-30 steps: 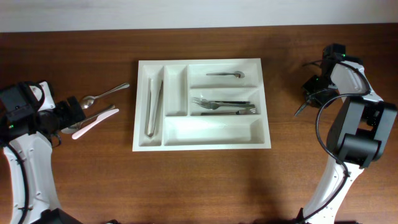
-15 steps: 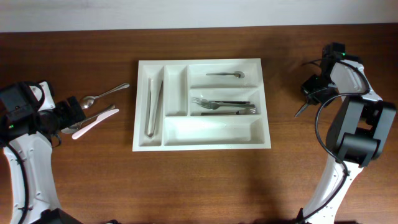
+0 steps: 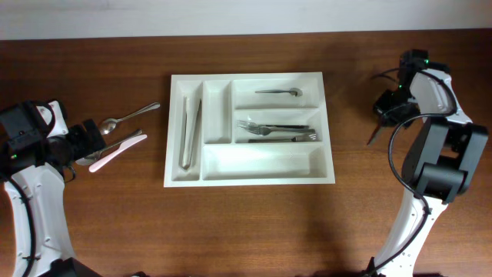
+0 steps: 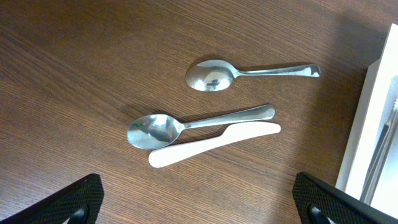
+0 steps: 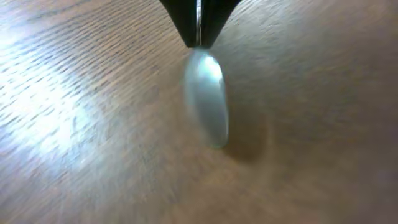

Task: Pack container

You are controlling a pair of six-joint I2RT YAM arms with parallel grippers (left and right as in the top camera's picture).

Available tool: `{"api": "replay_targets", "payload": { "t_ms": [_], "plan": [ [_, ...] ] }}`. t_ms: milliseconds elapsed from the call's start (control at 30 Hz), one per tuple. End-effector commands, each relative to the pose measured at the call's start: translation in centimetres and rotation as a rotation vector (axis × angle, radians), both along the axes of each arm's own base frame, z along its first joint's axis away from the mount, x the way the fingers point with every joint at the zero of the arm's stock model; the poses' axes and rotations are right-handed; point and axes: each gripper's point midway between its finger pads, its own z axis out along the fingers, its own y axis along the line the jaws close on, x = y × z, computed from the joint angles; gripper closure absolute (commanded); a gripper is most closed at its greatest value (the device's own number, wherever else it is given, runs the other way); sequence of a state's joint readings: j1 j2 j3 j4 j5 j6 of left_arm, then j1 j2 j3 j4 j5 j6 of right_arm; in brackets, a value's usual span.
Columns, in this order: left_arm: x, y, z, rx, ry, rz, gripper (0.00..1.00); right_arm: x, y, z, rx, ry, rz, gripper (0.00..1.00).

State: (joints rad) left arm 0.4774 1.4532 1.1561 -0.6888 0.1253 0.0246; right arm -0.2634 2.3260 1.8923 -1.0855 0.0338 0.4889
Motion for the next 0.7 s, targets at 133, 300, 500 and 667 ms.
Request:
{"api": "replay_targets", "payload": {
  "t_ms": [133,300,500,667],
  "plan": [
    [0.4,0.0,0.5,-0.012,-0.02,0.002,0.01,2.6,1.3,3.6,-0.041,-0.083,0.116,0.96],
    [0.4,0.0,0.5,-0.012,-0.02,0.002,0.01,2.6,1.6,3.6,-0.044,-0.078,0.124,0.96],
    [0.4,0.0,0.5,-0.012,-0.02,0.002,0.01,2.1,0.6,3.5,-0.1,-0.051,0.115,0.68],
    [0.4,0.0,0.5,-0.012,-0.02,0.002,0.01,1.8,-0.5,3.4,-0.155,-0.031,0.121,0.57]
  ]
}}
